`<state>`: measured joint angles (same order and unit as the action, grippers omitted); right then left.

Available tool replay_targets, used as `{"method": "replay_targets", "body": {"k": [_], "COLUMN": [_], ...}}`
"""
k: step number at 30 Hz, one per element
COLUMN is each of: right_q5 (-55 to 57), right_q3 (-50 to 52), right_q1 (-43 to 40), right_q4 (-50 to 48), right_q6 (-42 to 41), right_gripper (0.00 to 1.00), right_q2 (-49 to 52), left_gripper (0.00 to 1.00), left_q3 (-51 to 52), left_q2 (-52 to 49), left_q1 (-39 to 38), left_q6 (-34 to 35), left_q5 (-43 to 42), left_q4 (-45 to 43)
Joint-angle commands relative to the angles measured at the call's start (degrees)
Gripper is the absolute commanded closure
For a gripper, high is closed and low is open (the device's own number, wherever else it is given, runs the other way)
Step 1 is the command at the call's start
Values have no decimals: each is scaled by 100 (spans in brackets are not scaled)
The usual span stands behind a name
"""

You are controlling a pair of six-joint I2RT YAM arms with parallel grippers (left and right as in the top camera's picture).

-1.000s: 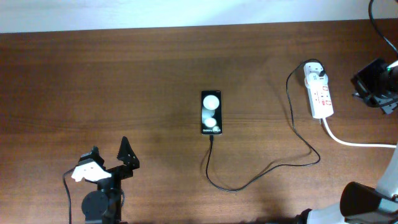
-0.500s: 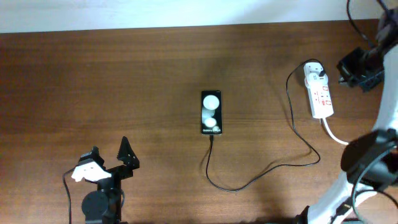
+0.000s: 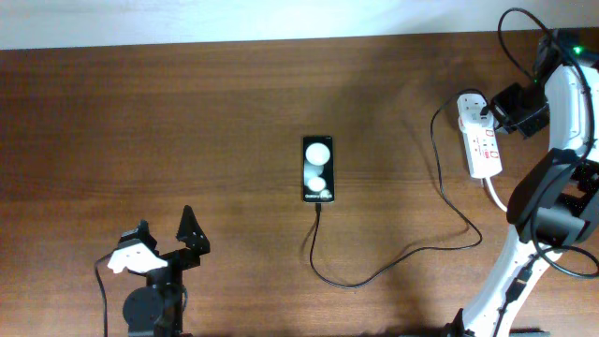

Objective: Plug charger to phone and switch on socket

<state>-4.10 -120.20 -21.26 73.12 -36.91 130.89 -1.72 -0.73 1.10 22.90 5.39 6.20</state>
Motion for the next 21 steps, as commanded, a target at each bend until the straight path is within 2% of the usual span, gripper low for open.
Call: {"method": "replay_targets", "body": {"k": [1, 4, 9, 21], "right_q5": [92, 92, 94, 87], "right_q3": [-55, 44, 79, 85], "right_q1": [-17, -15, -15, -15], "right_q4": [-66, -216, -363, -669], "right_q6": [-173, -260, -260, -302], "right_gripper": [94, 91, 96, 96], "right_q2": [96, 107, 203, 590], "left_gripper": [1, 1, 1, 1], "left_q3": [33, 33, 33, 33], "left_q2": [7, 7, 7, 7], "left_q1": [31, 31, 31, 31], "left_q6": [-116, -116, -116, -116], "left_q5": [2, 2, 2, 2], "left_q4": [-17, -17, -17, -17]}}
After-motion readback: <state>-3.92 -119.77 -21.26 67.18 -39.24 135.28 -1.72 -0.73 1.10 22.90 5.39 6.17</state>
